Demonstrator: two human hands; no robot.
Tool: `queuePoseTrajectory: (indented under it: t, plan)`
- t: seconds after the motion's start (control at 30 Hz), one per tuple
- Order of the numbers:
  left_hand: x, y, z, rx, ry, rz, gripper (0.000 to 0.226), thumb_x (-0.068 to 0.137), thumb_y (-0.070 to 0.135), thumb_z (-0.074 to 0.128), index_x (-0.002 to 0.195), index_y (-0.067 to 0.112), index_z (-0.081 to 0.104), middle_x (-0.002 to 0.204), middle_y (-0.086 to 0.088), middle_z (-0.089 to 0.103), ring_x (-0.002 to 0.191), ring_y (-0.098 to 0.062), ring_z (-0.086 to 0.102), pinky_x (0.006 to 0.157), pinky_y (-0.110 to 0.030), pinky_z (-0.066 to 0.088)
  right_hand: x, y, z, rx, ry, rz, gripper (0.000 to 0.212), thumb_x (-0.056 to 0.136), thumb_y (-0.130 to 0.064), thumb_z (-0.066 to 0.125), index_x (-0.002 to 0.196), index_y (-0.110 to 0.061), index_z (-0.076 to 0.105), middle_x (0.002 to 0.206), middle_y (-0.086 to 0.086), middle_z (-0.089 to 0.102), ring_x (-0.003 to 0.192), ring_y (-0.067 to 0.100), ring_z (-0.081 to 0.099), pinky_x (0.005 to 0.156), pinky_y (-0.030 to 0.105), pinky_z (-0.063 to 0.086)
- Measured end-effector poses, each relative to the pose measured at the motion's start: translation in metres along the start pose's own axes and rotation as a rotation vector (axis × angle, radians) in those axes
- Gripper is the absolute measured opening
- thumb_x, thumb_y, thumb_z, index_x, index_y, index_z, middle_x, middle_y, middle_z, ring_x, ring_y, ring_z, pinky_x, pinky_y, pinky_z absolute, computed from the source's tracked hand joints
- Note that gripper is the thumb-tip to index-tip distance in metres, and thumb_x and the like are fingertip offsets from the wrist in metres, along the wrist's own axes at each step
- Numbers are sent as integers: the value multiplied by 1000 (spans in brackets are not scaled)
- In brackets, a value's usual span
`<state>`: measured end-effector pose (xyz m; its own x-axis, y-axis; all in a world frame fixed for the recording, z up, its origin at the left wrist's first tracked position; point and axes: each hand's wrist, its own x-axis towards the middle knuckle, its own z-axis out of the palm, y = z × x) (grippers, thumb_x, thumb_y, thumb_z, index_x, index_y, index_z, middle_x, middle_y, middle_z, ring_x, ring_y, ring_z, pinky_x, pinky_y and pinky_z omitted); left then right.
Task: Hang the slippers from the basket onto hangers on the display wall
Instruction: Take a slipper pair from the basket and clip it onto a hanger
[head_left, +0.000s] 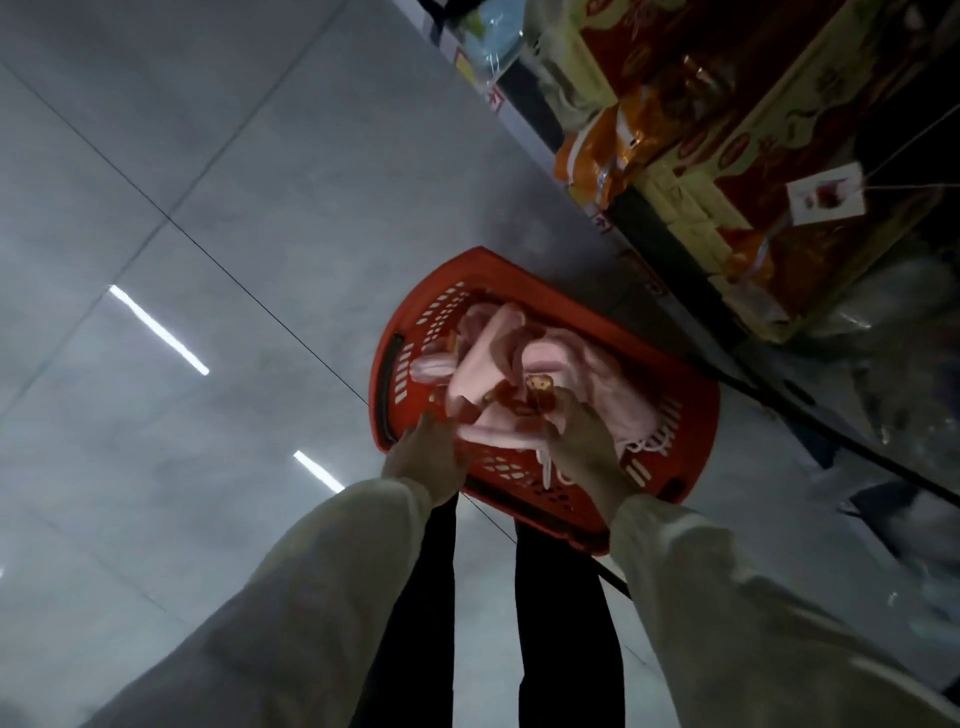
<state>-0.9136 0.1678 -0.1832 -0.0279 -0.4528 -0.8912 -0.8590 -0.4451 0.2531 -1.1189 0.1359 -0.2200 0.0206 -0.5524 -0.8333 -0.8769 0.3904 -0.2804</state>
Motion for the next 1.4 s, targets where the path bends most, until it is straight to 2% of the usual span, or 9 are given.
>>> queuePoseTrajectory:
  t: [0.23, 0.43, 0.57, 0.67, 0.77, 0.97, 1.2, 1.3, 1.4]
  plan:
    - [9, 1, 6, 29, -27, 14, 49, 100, 29, 50, 148, 23, 41, 148, -6, 44, 132, -34, 49, 109, -50, 43, 41, -9, 32, -374, 55, -92, 80, 90, -13, 62, 155, -31, 20, 162, 8, 8, 132, 32, 39, 102, 43, 42]
    - [5, 0, 10, 72, -48, 11, 46, 101, 31, 51, 145, 20, 44, 148, -4, 46, 134, -31, 48, 111, -50, 41, 52, -7, 35, -275, 53, -100, 81, 92, -16, 61, 158, -29, 15, 166, 9, -3, 137, 32, 40, 107, 41, 42]
    - [1, 4, 12, 65, -38, 25, 45, 100, 31, 53, 143, 20, 45, 147, -4, 45, 132, -29, 49, 110, -47, 42, 52, -3, 37, -378, 86, -70, 81, 93, -17, 60, 157, -37, 14, 161, 23, 10, 118, 34, 59, 93, 40, 51]
    - [-2, 7, 14, 51, -24, 56, 45, 99, 30, 55, 142, 19, 47, 147, -3, 45, 132, -29, 50, 110, -49, 43, 56, 1, 30, -424, 127, -81, 79, 95, -22, 58, 157, -36, 11, 159, 12, 27, 136, 31, 42, 102, 39, 44]
    - [-5, 8, 18, 50, -20, 85, 46, 99, 30, 55, 143, 19, 45, 148, -3, 45, 132, -28, 50, 110, -49, 43, 62, -1, 22, -501, 106, -118, 68, 99, -30, 53, 157, -27, 18, 155, 12, 35, 133, 30, 45, 101, 40, 46]
    - [0, 10, 28, 68, 23, 138, 48, 96, 29, 58, 141, 18, 46, 149, -6, 42, 128, -33, 52, 105, -49, 47, 62, 8, 19, -357, 101, 28, 71, 97, -16, 54, 157, -16, 16, 149, 17, 42, 129, 31, 49, 94, 39, 46]
    - [20, 22, 48, 336, -214, 233, 39, 94, 37, 56, 133, 41, 56, 165, -7, -7, 147, -39, 18, 112, -49, 37, 13, 57, 14, 32, 96, 125, 78, 85, -22, 65, 152, -19, 24, 126, 15, 62, 110, 36, 64, 90, 45, 54]
    - [26, 30, 55, 266, -322, 184, 32, 92, 35, 58, 124, 41, 63, 165, -9, -5, 148, -42, 20, 113, -46, 37, -11, 74, 14, 106, 102, 72, 68, 83, -20, 73, 142, -18, 40, 113, 10, 70, 105, 32, 67, 85, 37, 52]
    - [26, 37, 62, 212, -341, 161, 30, 88, 34, 64, 118, 31, 61, 158, -12, 16, 138, -42, 33, 106, -43, 43, -26, 84, 12, 199, 96, 95, 70, 79, -24, 81, 139, -20, 45, 112, 7, 72, 107, 31, 66, 87, 38, 52]
